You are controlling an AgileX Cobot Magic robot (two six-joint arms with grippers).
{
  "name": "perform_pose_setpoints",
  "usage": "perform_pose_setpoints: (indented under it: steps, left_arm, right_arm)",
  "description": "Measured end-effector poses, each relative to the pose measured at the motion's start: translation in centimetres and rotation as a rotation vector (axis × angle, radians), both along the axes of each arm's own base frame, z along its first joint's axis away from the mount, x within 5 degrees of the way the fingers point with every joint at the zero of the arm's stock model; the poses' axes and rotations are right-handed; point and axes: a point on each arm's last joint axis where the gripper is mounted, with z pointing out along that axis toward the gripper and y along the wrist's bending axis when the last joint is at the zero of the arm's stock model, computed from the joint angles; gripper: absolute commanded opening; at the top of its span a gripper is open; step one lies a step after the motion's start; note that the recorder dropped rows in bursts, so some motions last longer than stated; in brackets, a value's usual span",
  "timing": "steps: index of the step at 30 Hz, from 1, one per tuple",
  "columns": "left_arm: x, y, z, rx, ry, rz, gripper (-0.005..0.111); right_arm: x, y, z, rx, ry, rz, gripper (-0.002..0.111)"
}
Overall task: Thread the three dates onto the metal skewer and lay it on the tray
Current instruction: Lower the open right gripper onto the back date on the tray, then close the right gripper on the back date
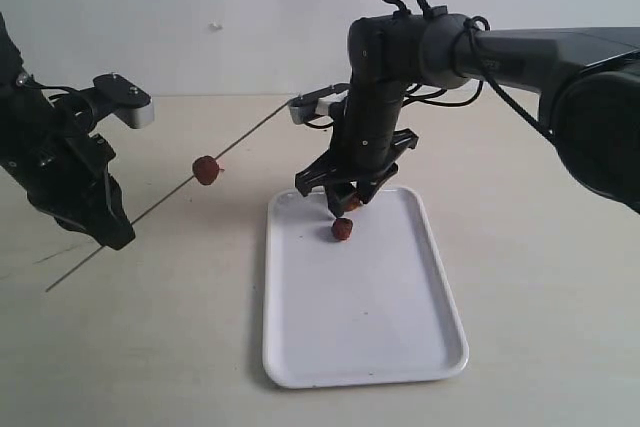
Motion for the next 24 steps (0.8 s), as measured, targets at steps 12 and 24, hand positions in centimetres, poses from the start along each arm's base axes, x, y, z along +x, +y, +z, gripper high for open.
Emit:
perform_pose_setpoints:
  steps: [12,24]
  left_arm:
    - [0.00,0.00,0.00,0.000,0.000,0.000,0.000]
    - [0.02,0.00,0.00,0.000,-0.002,0.001,0.000]
  right_arm:
    - [-0.01,-0.12,-0.50,-0.017,0.009,0.005,0.032]
    - [-0.06,-0.27,-0.52,-0.034,0.014,0.012,0.032]
